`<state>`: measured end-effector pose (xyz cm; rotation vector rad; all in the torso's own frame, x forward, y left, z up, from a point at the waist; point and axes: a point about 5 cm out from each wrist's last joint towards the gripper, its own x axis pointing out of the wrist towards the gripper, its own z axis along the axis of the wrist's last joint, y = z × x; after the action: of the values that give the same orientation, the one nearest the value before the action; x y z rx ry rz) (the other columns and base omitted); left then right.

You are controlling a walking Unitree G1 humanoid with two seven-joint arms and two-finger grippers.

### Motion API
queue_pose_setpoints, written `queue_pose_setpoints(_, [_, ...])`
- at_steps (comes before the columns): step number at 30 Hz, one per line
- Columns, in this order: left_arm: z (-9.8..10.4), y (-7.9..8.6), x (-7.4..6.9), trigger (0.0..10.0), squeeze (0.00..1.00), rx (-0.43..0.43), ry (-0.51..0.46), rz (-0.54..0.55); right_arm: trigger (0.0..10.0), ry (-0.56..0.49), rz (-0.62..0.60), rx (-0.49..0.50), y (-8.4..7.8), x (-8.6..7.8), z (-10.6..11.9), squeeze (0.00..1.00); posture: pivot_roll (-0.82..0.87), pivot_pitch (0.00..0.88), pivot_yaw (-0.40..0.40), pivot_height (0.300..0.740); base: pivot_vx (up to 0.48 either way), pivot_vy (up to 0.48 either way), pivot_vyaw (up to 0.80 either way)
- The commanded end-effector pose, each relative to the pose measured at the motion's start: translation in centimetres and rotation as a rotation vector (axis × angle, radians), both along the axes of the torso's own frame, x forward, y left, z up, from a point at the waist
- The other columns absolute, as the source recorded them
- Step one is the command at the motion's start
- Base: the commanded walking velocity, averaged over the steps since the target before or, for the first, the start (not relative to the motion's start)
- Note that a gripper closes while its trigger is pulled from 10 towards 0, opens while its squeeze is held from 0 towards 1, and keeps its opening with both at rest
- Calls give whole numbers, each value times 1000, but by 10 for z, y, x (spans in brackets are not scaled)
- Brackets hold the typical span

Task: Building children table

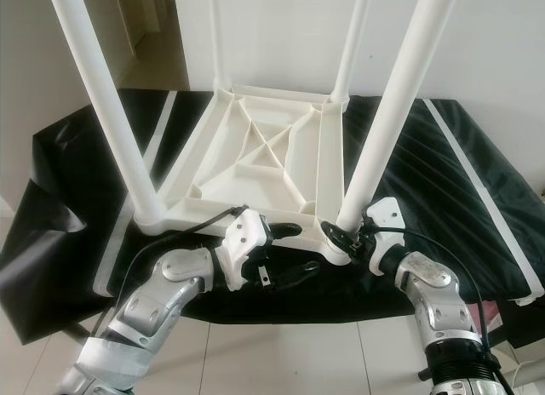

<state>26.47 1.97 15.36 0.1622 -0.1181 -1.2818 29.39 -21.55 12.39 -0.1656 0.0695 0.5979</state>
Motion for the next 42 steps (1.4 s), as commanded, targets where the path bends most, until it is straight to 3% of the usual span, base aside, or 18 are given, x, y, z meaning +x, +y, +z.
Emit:
queue_pose_setpoints(1, [2,-1,2,10000,0,-6,-11,3,10000,55,-3,-24,2,-5,-13,0,-58,0,-30,740,0,0,0])
queue_pose_setpoints(4, [3,-3,3,10000,0,-17,-11,9,10000,26,-103,12,5,-4,-11,0,-62,0,-34,740,0,0,0])
queue_pose_setpoints(8, [3,-4,3,10000,0,-21,-9,10,10000,19,-139,27,8,-5,-11,0,-65,0,-34,740,0,0,0])
queue_pose_setpoints(10, [1,-5,-1,10000,0,-21,-6,3,10000,13,-308,57,9,-4,-9,0,-63,0,-41,740,0,0,0])
queue_pose_setpoints(14, [0,-4,-2,10000,0,-17,-5,1,10000,14,-367,74,8,-4,-7,0,-63,0,-41,740,0,0,0])
queue_pose_setpoints(16, [-2,-1,-1,10000,0,-14,4,14,10000,30,-484,114,13,-8,-8,0,-66,0,-38,740,0,0,0])
queue_pose_setpoints(19, [-2,-1,-1,10000,0,-19,7,18,10000,32,-543,124,16,-11,-11,0,-66,0,-38,740,0,0,0])
queue_pose_setpoints(20, [1,-4,-1,10000,0,-41,7,16,10000,46,-653,142,23,-14,-19,0,-68,0,-36,740,0,0,0])
queue_pose_setpoints(24, [3,-6,-1,10000,0,-54,8,10,10000,50,-711,146,25,-16,-24,0,-68,0,-35,740,0,0,0])
queue_pose_setpoints(27, [5,-8,-1,10000,0,-69,3,8,10000,73,-856,182,34,-18,-33,0,-64,0,-37,740,0,0,0])
queue_pose_setpoints(33, [8,-6,1,10000,0,-84,-9,35,10000,90,-915,293,62,-13,-26,0,-57,0,-38,740,0,0,0])
queue_pose_setpoints(42, [9,-8,1,10000,0,-97,-13,41,10000,69,-948,265,58,-16,-25,0,-59,0,-38,740,0,0,0])
